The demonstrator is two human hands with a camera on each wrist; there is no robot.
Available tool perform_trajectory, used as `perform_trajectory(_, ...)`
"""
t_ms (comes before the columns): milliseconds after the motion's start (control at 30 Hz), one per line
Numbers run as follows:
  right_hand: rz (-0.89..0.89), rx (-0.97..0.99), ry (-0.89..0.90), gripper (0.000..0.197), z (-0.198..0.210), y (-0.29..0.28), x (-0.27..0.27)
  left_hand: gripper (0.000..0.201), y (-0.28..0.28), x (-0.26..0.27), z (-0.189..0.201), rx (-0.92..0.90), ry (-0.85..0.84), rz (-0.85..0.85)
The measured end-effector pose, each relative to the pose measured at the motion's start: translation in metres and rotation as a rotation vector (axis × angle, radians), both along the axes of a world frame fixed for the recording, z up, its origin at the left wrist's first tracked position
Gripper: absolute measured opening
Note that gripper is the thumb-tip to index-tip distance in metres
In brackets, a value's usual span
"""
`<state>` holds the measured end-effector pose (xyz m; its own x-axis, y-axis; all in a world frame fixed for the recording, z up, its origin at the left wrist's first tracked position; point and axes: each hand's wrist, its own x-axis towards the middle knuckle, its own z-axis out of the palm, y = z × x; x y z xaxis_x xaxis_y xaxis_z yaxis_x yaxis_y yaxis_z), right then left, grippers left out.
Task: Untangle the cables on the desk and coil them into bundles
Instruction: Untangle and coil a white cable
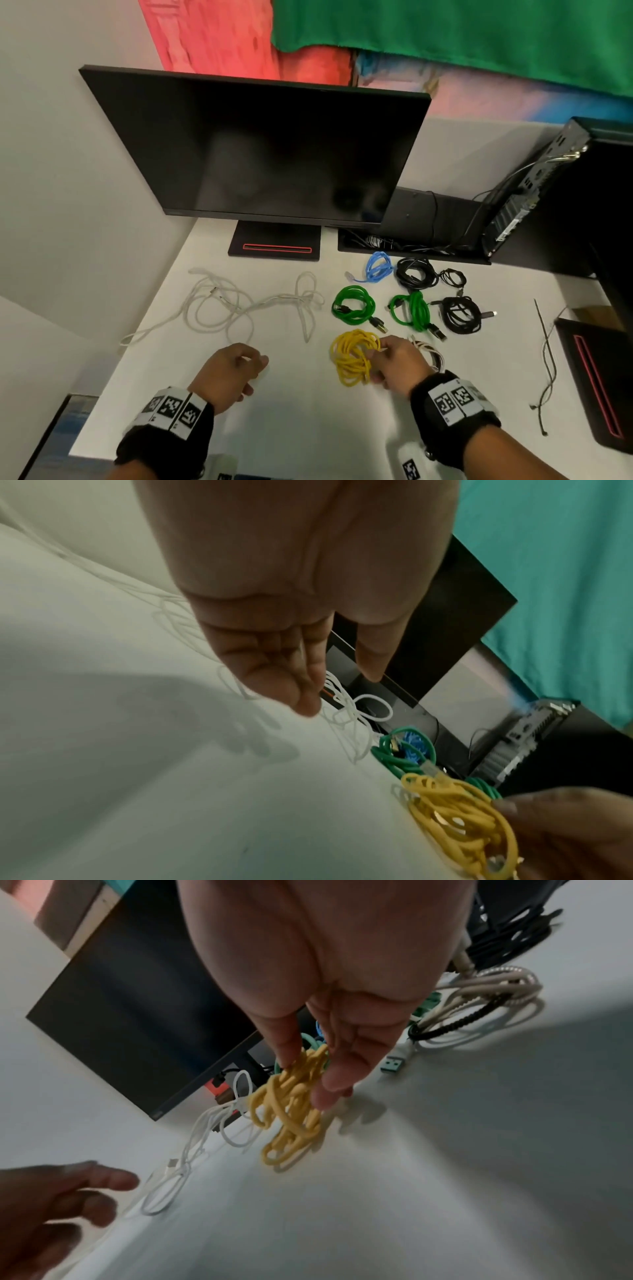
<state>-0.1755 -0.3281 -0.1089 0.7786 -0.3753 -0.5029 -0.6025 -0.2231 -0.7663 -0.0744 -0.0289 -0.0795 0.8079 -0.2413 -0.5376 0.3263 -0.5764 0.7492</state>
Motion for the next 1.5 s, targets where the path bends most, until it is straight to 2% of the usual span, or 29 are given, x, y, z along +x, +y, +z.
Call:
perform_trajectory(133,-0.026,-0.053,0.024,0.038,-0.004,-0.002,-0.005,0.018,-0.023,0.003,-0.006,0.094,-0.21,0.01)
perform_trajectory(200,0.0,-0.171,0.015,0.05,0.001,-0.007,-0.008,0.031,-0.033,0.015,-0.011,0.178,-0.333,-0.023)
perform_trajectory(267,0.128,-0.298,-0.021,0.052,0.013,-0.018,-0.003,0.054,-0.036,0.032,-0.013,0.268,-0.436,0.009)
perform_trajectory(333,0.278,-0.399,-0.056,0.044,0.025,-0.021,-0.012,0.074,-0.033,0.044,-0.019,0.355,-0.438,-0.075)
perform_trajectory(467,0.611,-0.469,-0.128,0.028,0.048,-0.01,0.0,0.09,-0.038,0.056,-0.031,0.443,-0.392,-0.285)
perform_trajectory(533,0.675,-0.481,-0.172,0.03,0.057,0.006,0.026,0.088,-0.049,0.062,-0.032,0.489,-0.354,-0.35)
perform_trajectory(567,0.666,-0.487,-0.187,0.033,0.061,0.016,0.04,0.08,-0.053,0.065,-0.032,0.538,-0.344,-0.367)
perform_trajectory(633,0.586,-0.532,-0.186,0.04,0.063,0.032,0.069,0.046,-0.059,0.069,-0.03,0.588,-0.388,-0.362)
perform_trajectory(667,0.541,-0.551,-0.163,0.044,0.063,0.037,0.083,0.032,-0.06,0.07,-0.027,0.554,-0.409,-0.333)
perform_trajectory(733,0.501,-0.559,-0.07,0.047,0.062,0.045,0.106,0.024,-0.056,0.072,-0.018,0.437,-0.438,-0.247)
perform_trajectory(800,0.493,-0.527,-0.017,0.033,0.061,0.054,0.121,0.021,-0.045,0.072,-0.002,0.336,-0.473,-0.151)
perform_trajectory(867,0.453,-0.416,-0.097,0.023,0.067,0.063,0.13,0.018,-0.03,0.072,0.016,0.26,-0.457,-0.096)
perform_trajectory(933,0.441,-0.355,-0.224,0.027,0.086,0.072,0.14,0.017,-0.013,0.073,0.037,0.212,-0.393,-0.142)
perform_trajectory(1000,0.529,-0.375,-0.3,0.029,0.118,0.084,0.152,0.04,0.001,0.077,0.067,0.154,-0.388,-0.219)
perform_trajectory(1033,0.598,-0.411,-0.315,0.032,0.138,0.091,0.159,0.05,0.005,0.08,0.085,0.106,-0.435,-0.244)
perform_trajectory(1100,0.708,-0.504,-0.337,0.034,0.179,0.104,0.173,0.059,0.009,0.089,0.124,0.022,-0.565,-0.231)
perform_trajectory(1133,0.747,-0.547,-0.348,0.032,0.201,0.111,0.18,0.057,0.009,0.095,0.143,-0.005,-0.608,-0.201)
perform_trajectory(1233,0.842,-0.621,-0.411,0.026,0.262,0.127,0.204,0.029,0.015,0.12,0.194,-0.165,-0.658,-0.146)
perform_trajectory(1300,0.878,-0.647,-0.463,0.027,0.294,0.13,0.221,0.024,0.023,0.141,0.222,-0.202,-0.703,-0.116)
perform_trajectory(1333,0.883,-0.657,-0.483,0.028,0.308,0.13,0.231,0.021,0.028,0.153,0.235,-0.224,-0.712,-0.063)
perform_trajectory(1400,0.86,-0.612,-0.523,0.024,0.332,0.128,0.25,0.027,0.037,0.178,0.256,-0.356,-0.674,0.14)
perform_trajectory(1467,0.688,-0.384,-0.635,0.019,0.348,0.125,0.264,0.025,0.046,0.198,0.27,-0.62,-0.532,0.41)
perform_trajectory(1500,0.551,-0.172,-0.716,0.022,0.351,0.123,0.268,0.024,0.051,0.205,0.272,-0.762,-0.452,0.534)
